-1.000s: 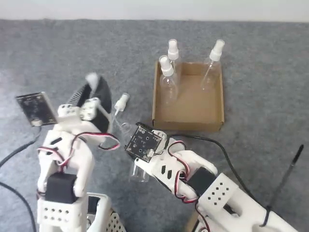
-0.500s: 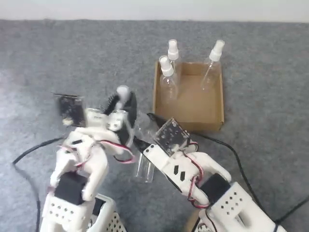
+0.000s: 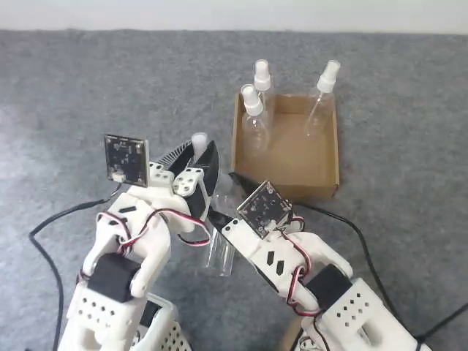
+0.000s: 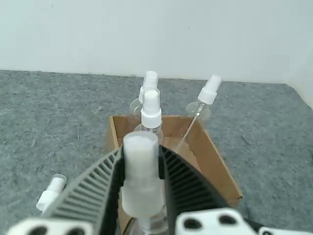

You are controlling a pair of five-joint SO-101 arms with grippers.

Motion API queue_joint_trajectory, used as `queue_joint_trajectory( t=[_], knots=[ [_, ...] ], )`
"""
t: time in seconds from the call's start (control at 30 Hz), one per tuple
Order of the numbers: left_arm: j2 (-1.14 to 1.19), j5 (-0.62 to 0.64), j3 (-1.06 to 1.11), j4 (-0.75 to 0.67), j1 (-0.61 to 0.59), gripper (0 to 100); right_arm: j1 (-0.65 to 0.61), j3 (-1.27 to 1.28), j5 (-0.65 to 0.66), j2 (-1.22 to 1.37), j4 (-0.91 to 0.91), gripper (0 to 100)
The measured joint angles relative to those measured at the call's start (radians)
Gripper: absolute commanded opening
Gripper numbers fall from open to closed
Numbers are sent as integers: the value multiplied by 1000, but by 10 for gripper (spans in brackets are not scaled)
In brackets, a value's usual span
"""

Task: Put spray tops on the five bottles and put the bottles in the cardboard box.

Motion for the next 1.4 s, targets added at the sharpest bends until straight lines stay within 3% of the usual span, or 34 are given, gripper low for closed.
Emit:
queue_joint_trajectory(
  t=[1.1, 1.4],
  knots=[
    [38, -29, -15, 26, 55, 73, 43, -5, 89, -28, 58, 6],
    [46, -54, -44, 49, 60, 233, 114, 32, 66, -28, -118, 6]
  ],
)
